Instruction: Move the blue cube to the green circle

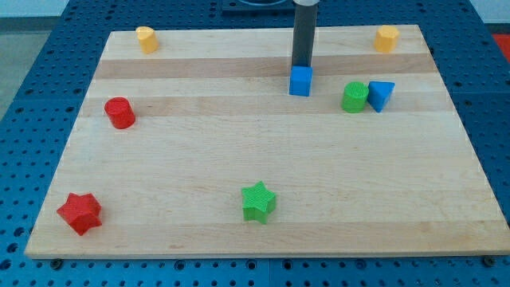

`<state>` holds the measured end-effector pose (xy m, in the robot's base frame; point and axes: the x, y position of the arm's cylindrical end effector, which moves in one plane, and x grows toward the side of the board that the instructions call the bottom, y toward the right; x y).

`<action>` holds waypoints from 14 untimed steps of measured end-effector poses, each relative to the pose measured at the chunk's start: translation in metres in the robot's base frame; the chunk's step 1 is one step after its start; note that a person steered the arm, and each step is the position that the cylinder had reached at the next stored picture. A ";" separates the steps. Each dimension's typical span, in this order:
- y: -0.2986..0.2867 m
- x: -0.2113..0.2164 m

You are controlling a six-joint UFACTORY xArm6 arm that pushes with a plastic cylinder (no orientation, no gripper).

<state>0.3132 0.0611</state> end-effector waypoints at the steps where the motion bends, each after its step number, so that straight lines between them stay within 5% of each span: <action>1: 0.000 0.017; 6: -0.041 0.050; 14: -0.006 0.060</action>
<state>0.3732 0.0552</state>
